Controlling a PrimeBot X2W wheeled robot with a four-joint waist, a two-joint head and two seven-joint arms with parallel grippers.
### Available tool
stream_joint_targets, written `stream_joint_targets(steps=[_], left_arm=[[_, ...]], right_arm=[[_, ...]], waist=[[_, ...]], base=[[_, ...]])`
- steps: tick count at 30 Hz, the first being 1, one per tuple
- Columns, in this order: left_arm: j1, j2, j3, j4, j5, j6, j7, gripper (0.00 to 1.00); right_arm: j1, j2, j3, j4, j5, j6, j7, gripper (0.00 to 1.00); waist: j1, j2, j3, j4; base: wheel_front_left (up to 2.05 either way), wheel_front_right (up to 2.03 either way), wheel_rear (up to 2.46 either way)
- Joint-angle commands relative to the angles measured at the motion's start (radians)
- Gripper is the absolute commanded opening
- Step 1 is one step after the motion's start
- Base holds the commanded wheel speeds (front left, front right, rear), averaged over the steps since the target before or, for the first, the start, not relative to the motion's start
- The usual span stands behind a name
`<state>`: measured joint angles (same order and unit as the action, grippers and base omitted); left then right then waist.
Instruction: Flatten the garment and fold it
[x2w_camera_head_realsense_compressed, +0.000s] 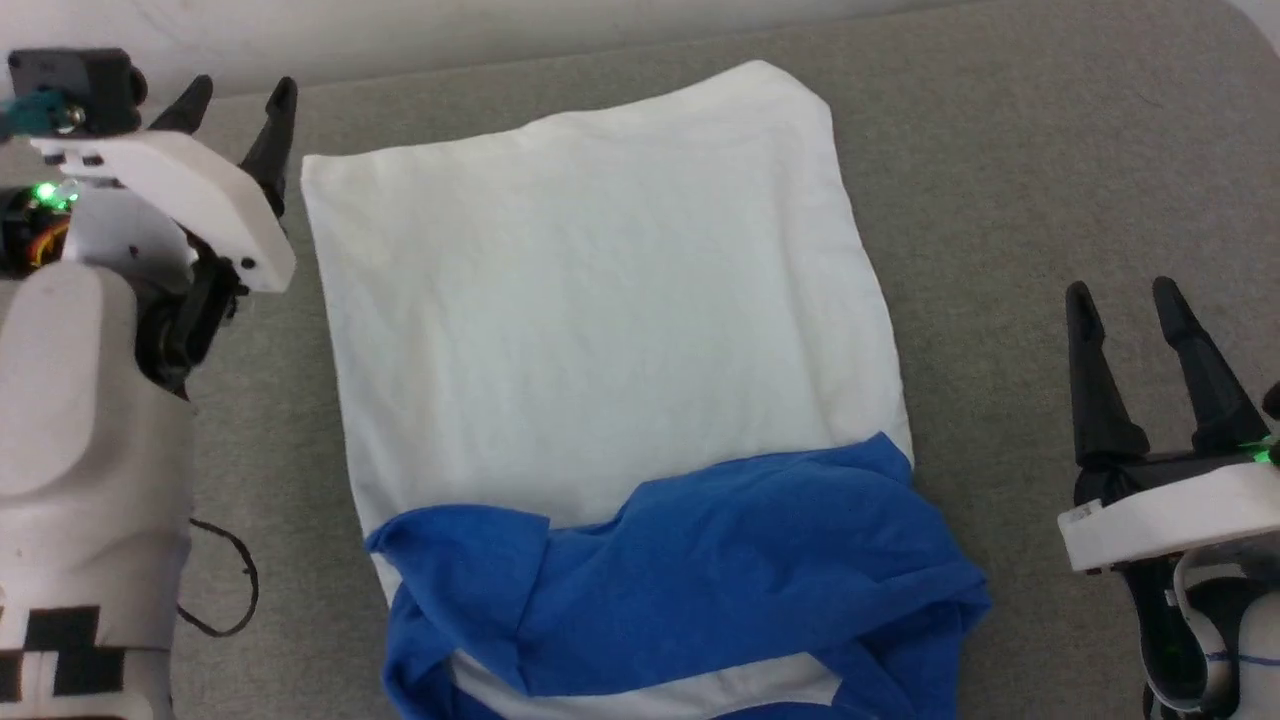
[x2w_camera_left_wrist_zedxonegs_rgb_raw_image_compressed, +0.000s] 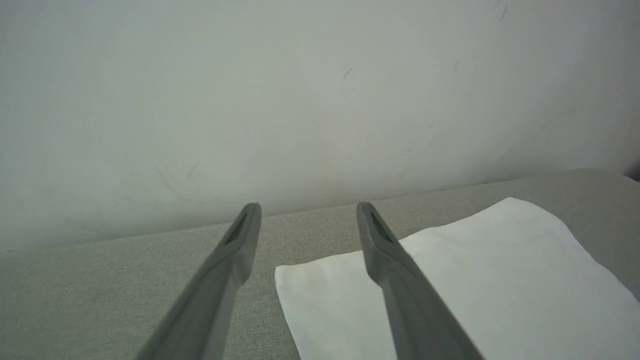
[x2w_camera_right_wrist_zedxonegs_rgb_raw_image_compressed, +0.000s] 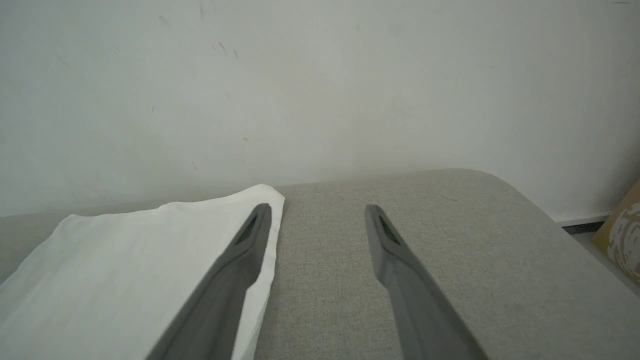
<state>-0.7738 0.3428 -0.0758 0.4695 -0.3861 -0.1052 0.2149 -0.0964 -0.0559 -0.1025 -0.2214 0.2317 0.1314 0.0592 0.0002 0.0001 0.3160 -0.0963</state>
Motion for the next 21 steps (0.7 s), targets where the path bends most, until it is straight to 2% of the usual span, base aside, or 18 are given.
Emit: stream_joint_targets(steps=[1, 7, 15, 16, 18, 19, 21], left_arm=[[-0.023, 0.012, -0.006, 0.02, -0.009, -0.006, 0.02, 1.0], [-0.132, 0.075, -0.048, 0.188, -0.058, -0.021, 0.22, 1.0], [-0.167, 0.126, -0.104, 0.336, -0.077, -0.022, 0.472, 1.0], [-0.166, 0.128, -0.111, 0.352, -0.078, -0.021, 0.509, 0.6], [-0.164, 0.127, -0.123, 0.37, -0.083, -0.021, 0.574, 0.26], [-0.164, 0.127, -0.125, 0.369, -0.082, -0.019, 0.582, 0.0], [-0.159, 0.123, -0.133, 0.369, -0.08, -0.013, 0.596, 0.0]], right_arm=[[-0.01, 0.003, 0.006, 0.006, 0.007, -0.001, -0.007, 1.0], [-0.03, 0.005, 0.034, 0.05, 0.028, -0.001, -0.031, 1.0], [-0.046, 0.005, 0.062, 0.081, 0.054, -0.001, -0.052, 1.0], [-0.05, 0.005, 0.064, 0.087, 0.054, -0.001, -0.054, 1.0], [-0.057, 0.005, 0.066, 0.096, 0.053, -0.001, -0.055, 1.0], [-0.061, 0.006, 0.067, 0.099, 0.051, -0.001, -0.052, 1.0], [-0.072, 0.006, 0.071, 0.101, 0.051, -0.001, -0.045, 1.0]], waist=[[-0.0002, -0.0001, 0.07, -0.073], [-0.0002, -0.0001, 0.116, -0.124], [-0.0002, -0.0001, 0.158, -0.149], [-0.0002, -0.0001, 0.159, -0.15], [-0.0002, -0.0001, 0.16, -0.15], [-0.0002, -0.0001, 0.162, -0.148], [-0.0002, -0.0001, 0.162, -0.143]], base=[[0.0, 0.0, 0.0], [0.0, 0.0, 0.0], [0.0, 0.0, 0.0], [0.0, 0.0, 0.0], [0.0, 0.0, 0.0], [0.0, 0.0, 0.0], [0.0, 0.0, 0.0]])
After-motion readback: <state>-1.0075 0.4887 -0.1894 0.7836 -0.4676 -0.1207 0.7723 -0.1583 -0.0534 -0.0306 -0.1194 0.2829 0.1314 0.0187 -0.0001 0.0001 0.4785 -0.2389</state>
